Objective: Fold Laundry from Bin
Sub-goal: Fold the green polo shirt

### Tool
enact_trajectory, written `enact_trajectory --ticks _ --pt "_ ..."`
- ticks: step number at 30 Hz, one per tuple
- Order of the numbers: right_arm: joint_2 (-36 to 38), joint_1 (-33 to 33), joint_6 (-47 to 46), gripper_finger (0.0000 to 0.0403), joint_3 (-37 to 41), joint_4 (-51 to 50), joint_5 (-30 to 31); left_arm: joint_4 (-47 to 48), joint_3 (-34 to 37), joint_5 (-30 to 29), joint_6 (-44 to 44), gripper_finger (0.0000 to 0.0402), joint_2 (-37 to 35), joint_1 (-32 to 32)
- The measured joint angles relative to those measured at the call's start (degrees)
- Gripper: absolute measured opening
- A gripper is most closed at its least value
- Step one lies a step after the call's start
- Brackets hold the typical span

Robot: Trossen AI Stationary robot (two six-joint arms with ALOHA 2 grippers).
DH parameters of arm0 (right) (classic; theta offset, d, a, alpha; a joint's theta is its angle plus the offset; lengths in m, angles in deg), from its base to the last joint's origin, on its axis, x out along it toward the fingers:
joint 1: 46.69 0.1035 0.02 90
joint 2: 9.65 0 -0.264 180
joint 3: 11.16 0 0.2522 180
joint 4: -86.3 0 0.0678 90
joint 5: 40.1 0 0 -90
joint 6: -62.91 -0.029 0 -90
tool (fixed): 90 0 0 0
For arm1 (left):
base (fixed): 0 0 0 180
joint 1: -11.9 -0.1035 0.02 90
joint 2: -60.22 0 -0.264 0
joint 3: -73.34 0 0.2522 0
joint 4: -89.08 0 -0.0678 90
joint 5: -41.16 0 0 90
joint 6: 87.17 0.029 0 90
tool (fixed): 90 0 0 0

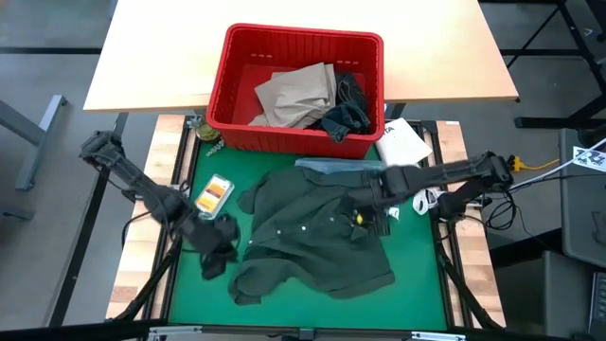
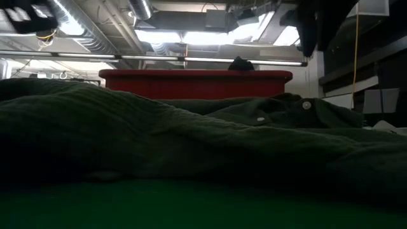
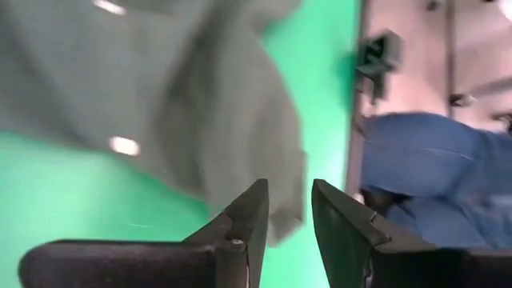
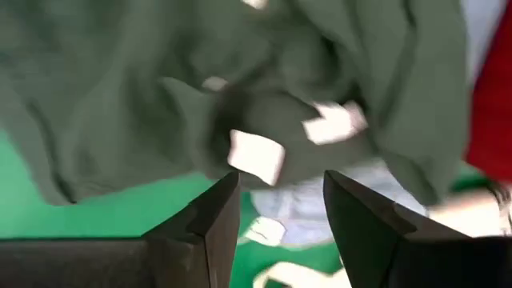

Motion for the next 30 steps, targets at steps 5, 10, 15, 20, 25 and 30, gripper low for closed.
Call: enact_trajectory --ticks 5,10,15,20,25,30 --pt "-0.02 8.49 -0.02 0.0177 0.0 7.27 3.06 -4.44 2.05 -0.39 -5.26 0.0099 2.68 7.35" --pt "-0.02 15.33 0.0 0.0177 0.0 15.3 9.63 -6.06 2.05 -1.06 -11.86 0.0107 7.89 11.96" --pt "-0.02 20.0 0.03 0.0177 0.0 20.32 14.52 -12.81 2.05 -2.37 -13.7 0.0107 15.76 15.31" --pt "-0.02 22.71 0.09 0.0177 0.0 23.45 17.29 -19.92 2.05 -2.51 -13.66 0.0108 22.46 16.25" --pt "-0.73 23.38 0.22 0.0177 -0.07 26.12 19.19 -23.48 2.05 -5.52 -13.65 0.0108 27.17 16.25" --pt "-5.35 23.54 0.11 0.0177 -0.07 27.35 18.75 -23.7 2.05 -8.7 -13.9 0.0108 29.31 16.25"
